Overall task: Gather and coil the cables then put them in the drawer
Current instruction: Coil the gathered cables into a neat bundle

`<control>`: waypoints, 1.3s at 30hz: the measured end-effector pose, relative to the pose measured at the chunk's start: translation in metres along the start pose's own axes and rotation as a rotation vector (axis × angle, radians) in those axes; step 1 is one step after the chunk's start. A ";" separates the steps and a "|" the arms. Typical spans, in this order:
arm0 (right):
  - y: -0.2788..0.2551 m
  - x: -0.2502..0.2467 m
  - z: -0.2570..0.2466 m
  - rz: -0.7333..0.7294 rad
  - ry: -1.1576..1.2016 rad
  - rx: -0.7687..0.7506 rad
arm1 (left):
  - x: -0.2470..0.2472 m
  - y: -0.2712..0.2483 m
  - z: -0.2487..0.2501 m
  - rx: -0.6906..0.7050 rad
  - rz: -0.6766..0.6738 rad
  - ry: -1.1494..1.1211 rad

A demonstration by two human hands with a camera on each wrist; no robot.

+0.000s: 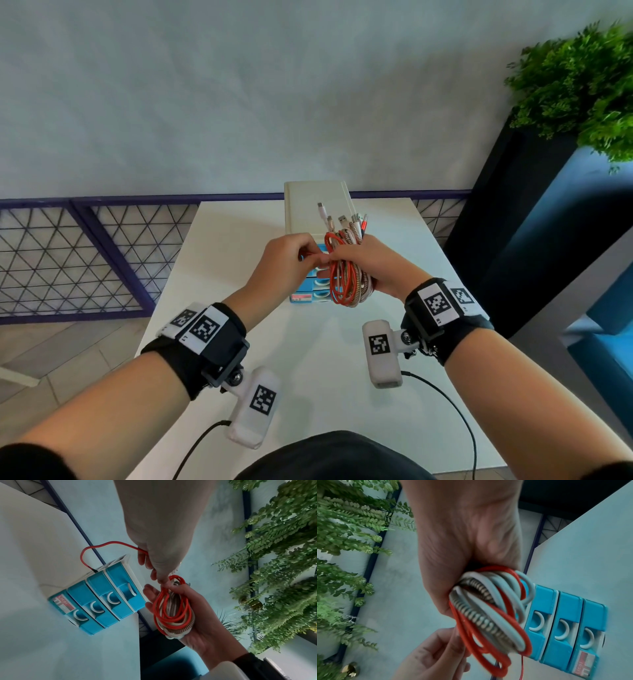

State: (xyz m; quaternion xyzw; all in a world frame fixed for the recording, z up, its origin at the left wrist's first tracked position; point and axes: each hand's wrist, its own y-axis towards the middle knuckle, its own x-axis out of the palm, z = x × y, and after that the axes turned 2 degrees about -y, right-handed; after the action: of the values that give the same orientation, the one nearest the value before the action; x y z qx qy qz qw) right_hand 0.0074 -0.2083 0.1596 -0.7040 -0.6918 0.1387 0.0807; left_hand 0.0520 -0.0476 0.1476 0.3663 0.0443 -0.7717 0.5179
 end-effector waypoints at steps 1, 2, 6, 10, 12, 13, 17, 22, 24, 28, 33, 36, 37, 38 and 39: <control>-0.001 0.000 0.001 -0.031 0.010 0.017 | -0.001 0.000 -0.001 -0.002 0.011 -0.035; -0.002 0.000 0.002 -0.060 0.026 0.029 | -0.003 0.000 -0.002 -0.004 0.015 -0.059; -0.005 -0.002 0.007 -0.108 0.100 0.010 | -0.006 0.003 -0.002 -0.037 -0.028 -0.047; -0.001 -0.010 0.013 0.057 0.079 -0.038 | -0.015 0.007 -0.008 -0.302 -0.222 -0.068; 0.002 -0.020 0.018 0.170 0.075 -0.051 | -0.021 0.004 -0.014 -0.507 -0.319 -0.358; 0.004 -0.025 0.020 0.200 0.079 -0.054 | -0.023 0.001 -0.015 -0.586 -0.349 -0.505; 0.008 -0.024 0.025 0.224 0.032 -0.055 | -0.019 -0.005 -0.005 -0.688 -0.433 -0.768; 0.006 -0.003 0.022 0.104 0.040 -0.115 | -0.002 -0.003 0.015 -0.649 -0.480 -0.795; 0.006 0.002 0.020 0.022 0.091 -0.060 | 0.003 -0.002 0.019 -0.632 -0.493 -0.753; 0.003 0.003 0.018 -0.198 0.154 0.014 | 0.007 -0.001 0.022 -0.587 -0.496 -0.680; 0.001 0.004 0.020 -0.056 0.150 -0.060 | 0.007 -0.006 0.023 -0.584 -0.514 -0.637; 0.004 0.002 0.020 0.140 0.186 -0.109 | 0.005 -0.010 0.020 -0.618 -0.552 -0.666; 0.004 -0.001 0.019 0.203 0.242 -0.121 | 0.002 -0.012 0.018 -0.637 -0.586 -0.680; 0.005 -0.007 0.019 0.260 0.296 -0.130 | -0.001 -0.014 0.014 -0.656 -0.632 -0.685; 0.006 -0.014 0.018 0.303 0.351 -0.137 | -0.004 -0.018 0.009 -0.676 -0.693 -0.675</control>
State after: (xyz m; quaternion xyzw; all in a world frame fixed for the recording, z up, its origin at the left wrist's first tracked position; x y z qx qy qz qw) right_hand 0.0078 -0.2239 0.1421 -0.8170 -0.5613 -0.0226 0.1298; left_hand 0.0334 -0.0401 0.1514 -0.1208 0.2375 -0.9129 0.3092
